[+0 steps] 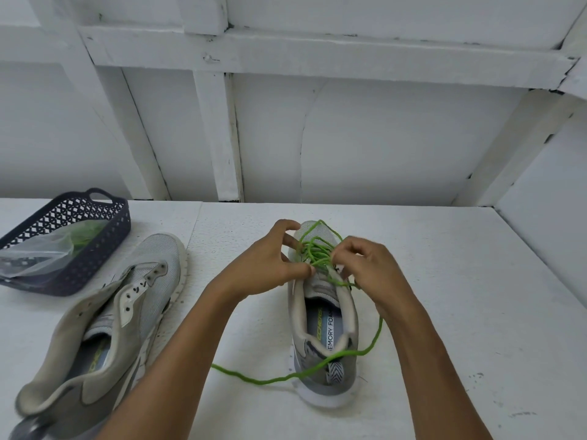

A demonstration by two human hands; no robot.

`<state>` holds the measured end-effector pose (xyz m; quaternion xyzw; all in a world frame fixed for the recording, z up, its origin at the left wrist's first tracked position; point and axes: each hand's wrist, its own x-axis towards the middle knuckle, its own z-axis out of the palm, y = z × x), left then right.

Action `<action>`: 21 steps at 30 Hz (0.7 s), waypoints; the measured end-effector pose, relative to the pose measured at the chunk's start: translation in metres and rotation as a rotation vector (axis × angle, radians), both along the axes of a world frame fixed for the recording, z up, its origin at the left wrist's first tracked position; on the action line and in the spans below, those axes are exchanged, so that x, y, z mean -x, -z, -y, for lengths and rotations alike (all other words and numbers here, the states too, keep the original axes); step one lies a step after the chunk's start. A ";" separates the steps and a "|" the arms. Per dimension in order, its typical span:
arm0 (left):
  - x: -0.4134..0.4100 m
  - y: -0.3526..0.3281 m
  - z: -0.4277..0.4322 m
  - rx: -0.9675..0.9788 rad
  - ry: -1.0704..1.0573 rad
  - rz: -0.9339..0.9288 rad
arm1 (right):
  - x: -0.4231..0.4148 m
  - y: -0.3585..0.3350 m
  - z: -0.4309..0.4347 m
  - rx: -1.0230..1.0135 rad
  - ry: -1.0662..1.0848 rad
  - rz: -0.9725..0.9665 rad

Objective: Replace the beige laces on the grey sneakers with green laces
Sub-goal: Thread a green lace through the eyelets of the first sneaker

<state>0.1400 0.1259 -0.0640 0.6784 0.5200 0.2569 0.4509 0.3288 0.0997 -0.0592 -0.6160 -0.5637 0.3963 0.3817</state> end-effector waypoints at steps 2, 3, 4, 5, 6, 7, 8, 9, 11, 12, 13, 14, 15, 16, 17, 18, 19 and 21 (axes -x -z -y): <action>-0.001 0.000 0.001 0.039 -0.004 -0.003 | -0.005 -0.006 -0.002 0.007 0.111 -0.289; -0.001 0.000 0.001 0.044 -0.001 -0.009 | -0.008 -0.011 -0.003 0.031 0.132 -0.533; -0.001 0.001 0.002 0.048 0.000 -0.008 | -0.010 -0.015 -0.003 0.065 0.130 -0.789; -0.002 0.001 0.002 0.051 -0.003 -0.002 | -0.014 -0.018 -0.003 0.098 0.127 -0.978; -0.001 0.003 0.002 0.051 -0.010 0.007 | -0.017 -0.020 -0.002 0.135 0.134 -1.062; 0.000 0.004 0.001 0.049 -0.020 0.012 | -0.021 -0.021 -0.001 0.176 0.143 -1.032; 0.001 0.005 0.001 0.041 -0.028 0.010 | -0.026 -0.021 -0.002 0.202 0.141 -0.895; 0.002 0.006 0.000 0.031 -0.033 0.004 | -0.030 -0.020 -0.002 0.213 0.102 -0.673; 0.004 0.008 -0.002 0.017 -0.034 0.000 | -0.033 -0.017 0.001 0.207 -0.100 -0.161; 0.005 0.008 -0.002 0.016 -0.032 0.002 | -0.032 -0.017 0.003 0.195 -0.214 0.032; 0.004 0.007 -0.003 0.020 -0.027 0.001 | -0.030 -0.016 0.005 0.162 -0.291 0.154; 0.004 0.007 -0.003 0.025 -0.021 0.000 | -0.029 -0.017 0.005 0.114 -0.315 0.203; 0.005 0.007 -0.002 0.028 -0.017 -0.001 | -0.030 -0.020 0.005 0.073 -0.300 0.219; 0.005 0.007 -0.002 0.032 -0.016 -0.006 | -0.031 -0.023 0.005 0.054 -0.293 0.221; 0.007 0.007 -0.002 0.035 -0.016 -0.012 | -0.035 -0.027 0.006 0.062 -0.302 0.246; 0.008 0.008 -0.002 0.039 -0.016 -0.019 | -0.039 -0.030 0.006 0.074 -0.318 0.290; 0.009 0.008 -0.002 0.042 -0.018 -0.026 | -0.042 -0.033 0.007 0.077 -0.329 0.313; 0.011 0.009 -0.003 0.045 -0.024 -0.031 | -0.047 -0.036 0.007 0.036 -0.304 0.105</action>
